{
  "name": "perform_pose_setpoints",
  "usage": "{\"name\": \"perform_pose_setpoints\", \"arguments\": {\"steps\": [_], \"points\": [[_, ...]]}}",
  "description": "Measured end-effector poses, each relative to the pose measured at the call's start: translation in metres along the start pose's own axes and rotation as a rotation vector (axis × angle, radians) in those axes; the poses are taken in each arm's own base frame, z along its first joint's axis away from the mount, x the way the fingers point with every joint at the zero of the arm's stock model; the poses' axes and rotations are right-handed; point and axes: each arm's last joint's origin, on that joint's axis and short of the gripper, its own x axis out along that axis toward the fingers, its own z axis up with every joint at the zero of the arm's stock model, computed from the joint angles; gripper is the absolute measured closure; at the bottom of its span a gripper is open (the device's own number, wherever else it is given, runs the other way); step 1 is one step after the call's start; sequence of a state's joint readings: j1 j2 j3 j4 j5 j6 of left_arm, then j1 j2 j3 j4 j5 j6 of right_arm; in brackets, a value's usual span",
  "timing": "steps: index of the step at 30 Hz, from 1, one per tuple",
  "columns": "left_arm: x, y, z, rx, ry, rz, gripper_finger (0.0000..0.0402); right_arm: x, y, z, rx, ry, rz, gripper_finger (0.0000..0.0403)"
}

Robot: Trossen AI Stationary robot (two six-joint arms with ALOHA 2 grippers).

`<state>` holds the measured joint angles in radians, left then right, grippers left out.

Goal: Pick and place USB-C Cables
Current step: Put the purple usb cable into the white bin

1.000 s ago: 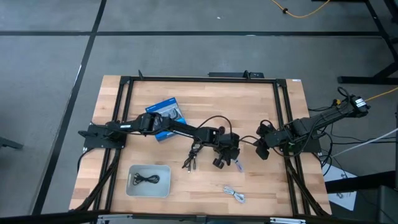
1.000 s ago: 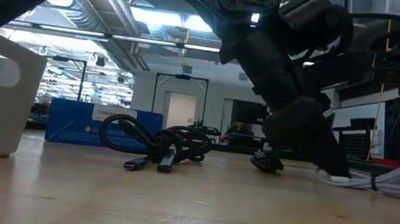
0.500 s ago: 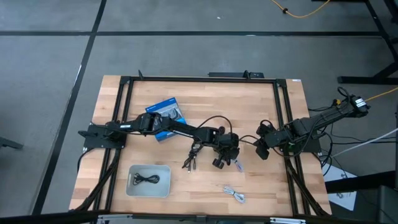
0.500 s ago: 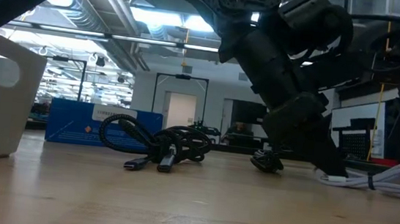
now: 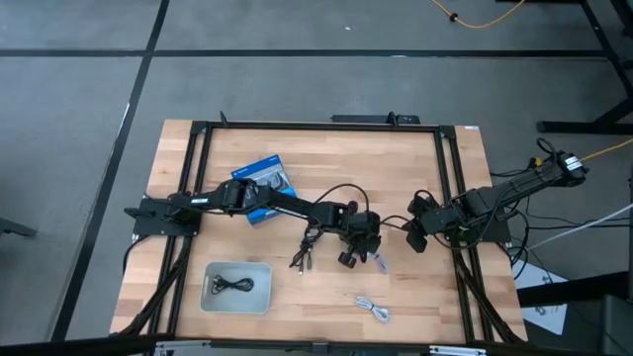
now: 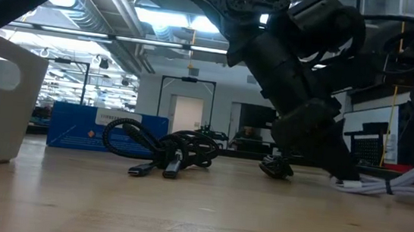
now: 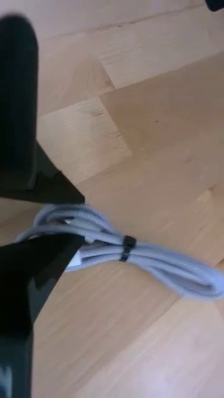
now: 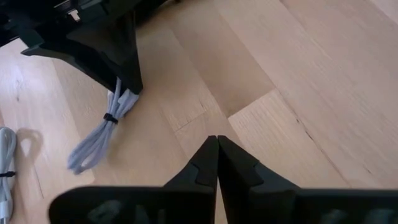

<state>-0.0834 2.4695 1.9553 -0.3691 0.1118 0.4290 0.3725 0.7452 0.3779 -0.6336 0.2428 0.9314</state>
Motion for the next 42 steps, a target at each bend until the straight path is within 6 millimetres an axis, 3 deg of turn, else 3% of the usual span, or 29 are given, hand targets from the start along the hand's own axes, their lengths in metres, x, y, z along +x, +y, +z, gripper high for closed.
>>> {"name": "perform_pose_setpoints", "arguments": {"steps": [3, 7, 11, 18, 23, 27, 34, 42], "points": [[0.000, 0.000, 0.000, -0.001, 0.006, 0.014, 0.0389, 0.000, 0.000, 0.000, 0.000, 0.000, 0.000, 0.0390], [-0.007, -0.002, 0.005, 0.007, 0.029, 0.063, 0.0397, 0.000, 0.000, 0.000, -0.001, 0.000, 0.000, 0.0389], [-0.028, 0.000, 0.020, 0.048, 0.074, 0.112, 0.0399, 0.000, 0.000, 0.000, -0.023, 0.001, -0.003, 0.0389], [-0.105, 0.004, 0.061, 0.104, 0.170, 0.132, 0.0400, 0.002, -0.002, -0.002, -0.029, 0.025, -0.031, 0.0389], [-0.156, -0.002, 0.074, 0.089, 0.276, 0.110, 0.0400, 0.004, -0.001, -0.002, -0.031, 0.038, -0.036, 0.0389], [-0.197, -0.017, 0.074, 0.054, 0.305, 0.066, 0.0401, 0.005, 0.000, -0.002, -0.028, 0.033, -0.029, 0.0389], [-0.235, -0.049, 0.067, -0.079, 0.466, -0.025, 0.0401, 0.007, 0.004, 0.000, -0.022, 0.016, -0.005, 0.0389], [-0.248, -0.100, 0.078, -0.176, 0.482, -0.130, 0.0401, 0.007, 0.004, -0.001, -0.011, 0.029, -0.003, 0.0389]]}}
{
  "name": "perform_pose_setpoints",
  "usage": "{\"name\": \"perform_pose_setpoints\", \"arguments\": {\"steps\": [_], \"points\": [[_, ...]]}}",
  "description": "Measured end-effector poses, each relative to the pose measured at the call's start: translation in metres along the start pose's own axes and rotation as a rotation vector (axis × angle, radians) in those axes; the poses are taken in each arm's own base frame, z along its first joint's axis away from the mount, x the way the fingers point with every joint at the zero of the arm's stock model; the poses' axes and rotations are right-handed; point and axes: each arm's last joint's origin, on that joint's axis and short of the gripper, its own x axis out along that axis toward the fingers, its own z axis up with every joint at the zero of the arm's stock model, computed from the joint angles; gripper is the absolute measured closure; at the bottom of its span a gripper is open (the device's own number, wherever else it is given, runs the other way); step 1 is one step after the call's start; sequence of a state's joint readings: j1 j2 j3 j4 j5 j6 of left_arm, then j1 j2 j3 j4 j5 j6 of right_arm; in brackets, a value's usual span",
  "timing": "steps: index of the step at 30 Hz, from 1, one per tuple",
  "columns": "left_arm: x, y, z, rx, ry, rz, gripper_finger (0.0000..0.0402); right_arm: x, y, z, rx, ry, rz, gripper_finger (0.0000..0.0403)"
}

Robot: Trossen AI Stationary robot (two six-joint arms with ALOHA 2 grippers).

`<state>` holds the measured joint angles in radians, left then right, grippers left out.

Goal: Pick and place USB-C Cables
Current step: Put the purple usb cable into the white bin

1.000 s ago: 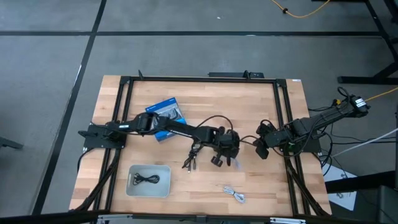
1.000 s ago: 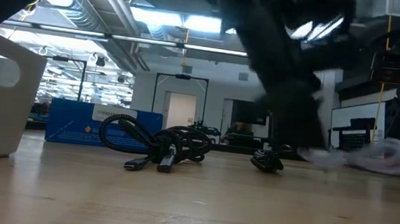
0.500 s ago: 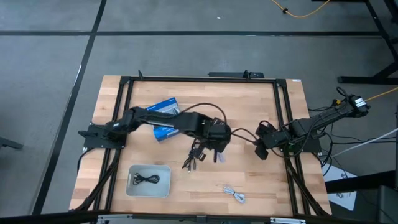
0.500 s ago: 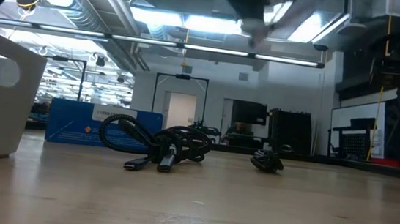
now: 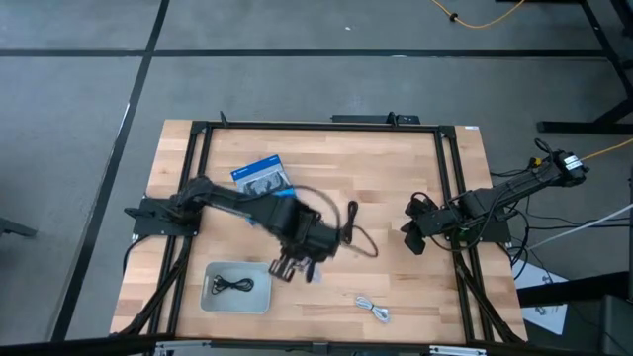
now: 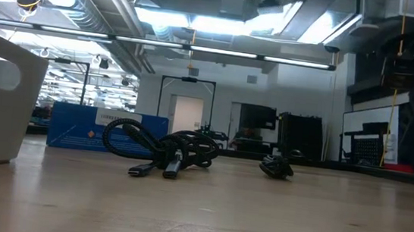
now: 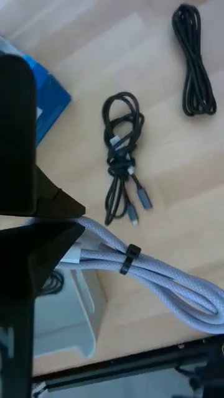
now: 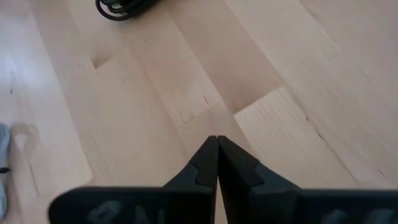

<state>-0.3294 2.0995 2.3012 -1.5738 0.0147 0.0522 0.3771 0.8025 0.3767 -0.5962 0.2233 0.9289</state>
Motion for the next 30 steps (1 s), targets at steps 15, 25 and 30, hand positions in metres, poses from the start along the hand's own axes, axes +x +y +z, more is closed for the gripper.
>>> {"name": "perform_pose_setpoints", "arguments": {"steps": [15, 25, 30], "points": [[0.039, -0.036, -0.040, -0.633, 0.068, 0.437, 0.0401, 0.000, 0.001, -0.001, -0.016, 0.037, 0.024, 0.0389], [0.063, -0.064, -0.086, -0.928, 0.156, 0.329, 0.0401, 0.000, 0.000, -0.002, -0.051, 0.042, 0.019, 0.0389], [0.032, -0.096, -0.116, -1.045, 0.004, 0.312, 0.0401, 0.000, 0.000, -0.002, -0.052, 0.049, 0.021, 0.0389]]}}
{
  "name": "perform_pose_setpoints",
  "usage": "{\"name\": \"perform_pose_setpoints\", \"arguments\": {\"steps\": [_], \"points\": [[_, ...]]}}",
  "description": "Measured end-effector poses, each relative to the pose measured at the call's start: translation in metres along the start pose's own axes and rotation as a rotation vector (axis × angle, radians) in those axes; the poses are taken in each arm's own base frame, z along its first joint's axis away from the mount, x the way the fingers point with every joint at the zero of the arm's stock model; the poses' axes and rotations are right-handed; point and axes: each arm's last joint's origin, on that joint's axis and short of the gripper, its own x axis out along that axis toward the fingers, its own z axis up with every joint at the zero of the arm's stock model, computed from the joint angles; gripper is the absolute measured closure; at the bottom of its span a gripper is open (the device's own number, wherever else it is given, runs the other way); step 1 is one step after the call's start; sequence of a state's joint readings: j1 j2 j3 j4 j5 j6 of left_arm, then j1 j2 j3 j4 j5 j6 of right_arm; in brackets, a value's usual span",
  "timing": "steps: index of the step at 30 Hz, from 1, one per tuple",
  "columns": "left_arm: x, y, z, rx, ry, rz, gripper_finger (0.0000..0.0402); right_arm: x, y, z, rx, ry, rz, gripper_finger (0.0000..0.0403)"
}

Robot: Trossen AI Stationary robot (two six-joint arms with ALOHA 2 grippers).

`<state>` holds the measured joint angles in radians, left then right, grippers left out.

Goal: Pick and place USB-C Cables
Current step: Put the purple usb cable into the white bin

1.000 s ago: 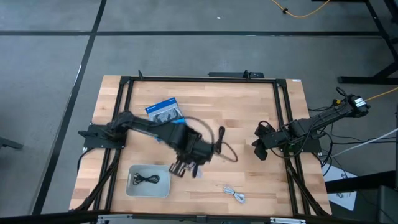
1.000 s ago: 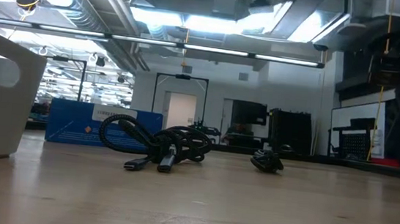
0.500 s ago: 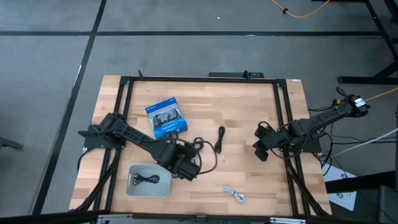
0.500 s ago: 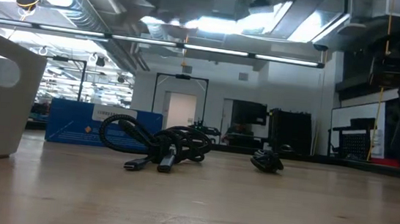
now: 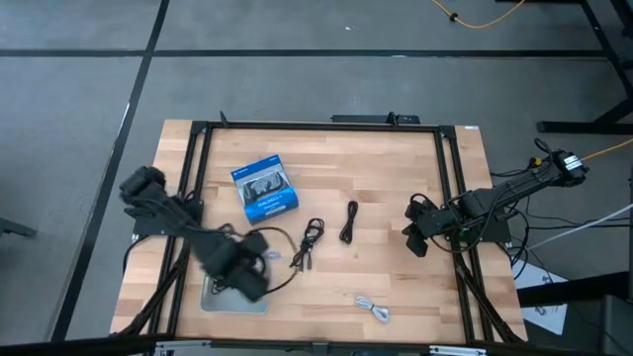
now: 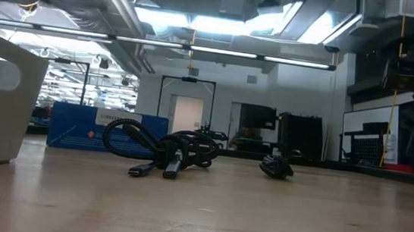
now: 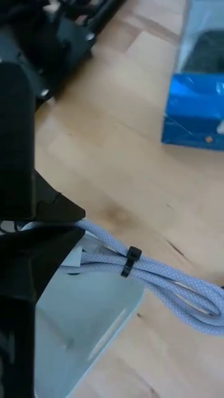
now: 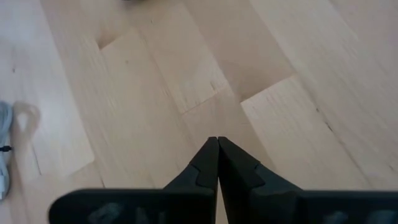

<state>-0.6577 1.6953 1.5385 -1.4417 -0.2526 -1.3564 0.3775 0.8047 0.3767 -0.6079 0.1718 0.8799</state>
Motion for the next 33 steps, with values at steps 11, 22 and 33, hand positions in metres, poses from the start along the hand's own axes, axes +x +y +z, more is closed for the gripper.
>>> {"name": "perform_pose_setpoints", "arguments": {"steps": [11, 22, 33], "points": [[0.001, -0.008, -0.055, 0.169, 0.055, -0.035, 0.0401, 0.000, -0.001, -0.001, -0.028, 0.015, -0.001, 0.0389], [0.003, -0.005, -0.058, 0.178, 0.082, -0.009, 0.0373, 0.000, 0.000, -0.002, -0.080, 0.037, 0.011, 0.0389], [0.003, -0.005, -0.059, 0.074, 0.106, -0.007, 0.0371, 0.000, -0.001, -0.002, -0.107, 0.044, 0.015, 0.0389]]}}
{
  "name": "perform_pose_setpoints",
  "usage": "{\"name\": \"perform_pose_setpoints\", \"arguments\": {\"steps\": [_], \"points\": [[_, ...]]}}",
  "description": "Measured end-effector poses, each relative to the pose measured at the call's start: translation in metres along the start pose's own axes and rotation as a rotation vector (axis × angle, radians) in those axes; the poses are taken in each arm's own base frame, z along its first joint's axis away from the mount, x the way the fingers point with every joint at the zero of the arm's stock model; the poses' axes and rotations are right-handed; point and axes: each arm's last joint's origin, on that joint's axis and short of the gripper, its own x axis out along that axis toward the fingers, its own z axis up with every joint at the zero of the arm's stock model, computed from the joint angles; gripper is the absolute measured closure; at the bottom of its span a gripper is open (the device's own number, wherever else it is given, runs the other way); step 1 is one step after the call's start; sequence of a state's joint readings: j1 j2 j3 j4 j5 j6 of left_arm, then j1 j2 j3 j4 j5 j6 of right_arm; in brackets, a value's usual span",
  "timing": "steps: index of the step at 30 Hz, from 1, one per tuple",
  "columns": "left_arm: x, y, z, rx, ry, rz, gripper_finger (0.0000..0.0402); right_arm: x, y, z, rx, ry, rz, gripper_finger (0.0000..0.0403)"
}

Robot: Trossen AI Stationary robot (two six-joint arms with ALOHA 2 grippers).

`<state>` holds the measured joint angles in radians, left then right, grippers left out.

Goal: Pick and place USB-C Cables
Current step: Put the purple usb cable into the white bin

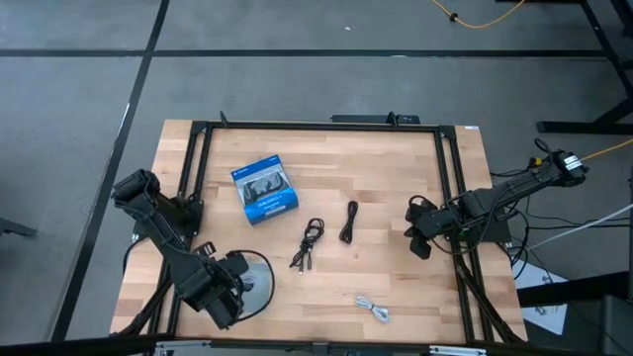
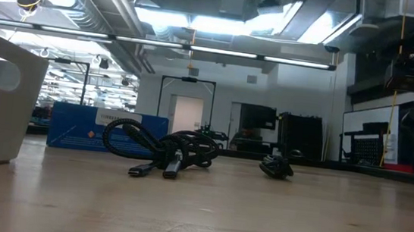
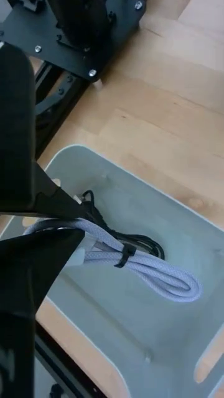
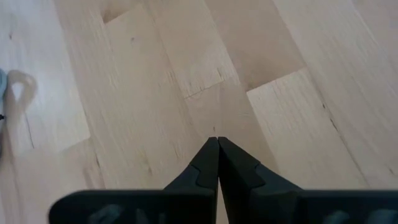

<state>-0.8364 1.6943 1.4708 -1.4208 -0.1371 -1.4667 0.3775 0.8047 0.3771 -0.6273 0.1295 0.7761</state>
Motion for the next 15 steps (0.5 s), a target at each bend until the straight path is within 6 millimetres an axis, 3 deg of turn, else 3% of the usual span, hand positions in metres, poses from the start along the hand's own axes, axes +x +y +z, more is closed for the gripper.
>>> {"name": "perform_pose_setpoints", "arguments": {"steps": [15], "points": [[0.0005, 0.0004, 0.0042, -0.006, -0.002, 0.000, 0.0367, 0.0000, 0.0006, -0.0006, 0.000, 0.020, 0.020, 0.0389]]}}
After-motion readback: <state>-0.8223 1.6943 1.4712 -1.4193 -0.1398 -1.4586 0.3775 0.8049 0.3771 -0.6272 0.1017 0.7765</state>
